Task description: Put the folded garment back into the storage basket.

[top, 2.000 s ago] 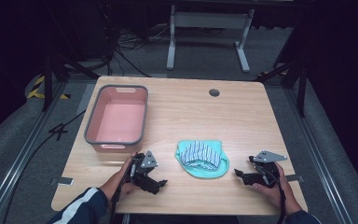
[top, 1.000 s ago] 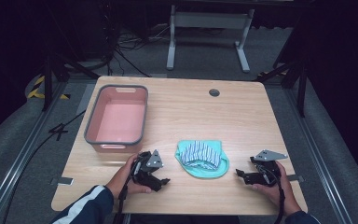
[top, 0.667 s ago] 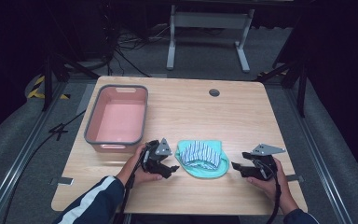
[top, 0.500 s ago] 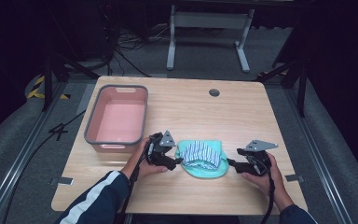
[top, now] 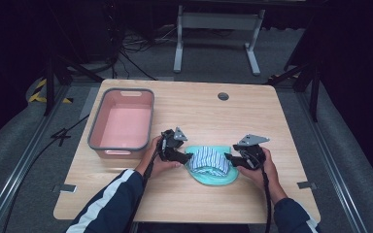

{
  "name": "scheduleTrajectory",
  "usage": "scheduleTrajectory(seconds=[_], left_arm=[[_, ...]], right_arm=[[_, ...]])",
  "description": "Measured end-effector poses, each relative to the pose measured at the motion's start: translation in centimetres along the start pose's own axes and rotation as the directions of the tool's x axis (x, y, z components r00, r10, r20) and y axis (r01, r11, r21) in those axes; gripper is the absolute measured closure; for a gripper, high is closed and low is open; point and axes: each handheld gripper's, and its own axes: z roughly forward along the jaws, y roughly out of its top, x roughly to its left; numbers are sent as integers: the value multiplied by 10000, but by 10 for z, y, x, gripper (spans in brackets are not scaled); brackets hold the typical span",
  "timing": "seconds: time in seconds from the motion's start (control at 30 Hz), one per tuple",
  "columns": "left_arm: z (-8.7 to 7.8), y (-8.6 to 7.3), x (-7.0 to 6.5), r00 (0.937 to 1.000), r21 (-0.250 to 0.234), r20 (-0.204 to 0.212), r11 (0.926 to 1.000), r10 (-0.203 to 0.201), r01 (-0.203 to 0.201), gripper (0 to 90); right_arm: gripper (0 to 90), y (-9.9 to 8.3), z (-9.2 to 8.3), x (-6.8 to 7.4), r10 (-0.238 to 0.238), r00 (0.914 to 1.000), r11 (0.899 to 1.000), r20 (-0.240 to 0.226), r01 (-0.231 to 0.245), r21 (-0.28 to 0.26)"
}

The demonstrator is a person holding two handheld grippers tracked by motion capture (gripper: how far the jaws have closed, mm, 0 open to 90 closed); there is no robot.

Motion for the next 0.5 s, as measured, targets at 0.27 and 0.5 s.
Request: scheduleTrajectory(seconds=[0.27,0.5], left_arm=[[4,-5,1,9985,-105,519,9998,-153,158,239],[6,-9,-7,9993,-312,214,9991,299,-292,208]], right_arm=[[482,-7,12,-2,548,9984,9976,-158,-541,443],[521,-12,12,-2,1002,9930,9946,-619,-983,340]])
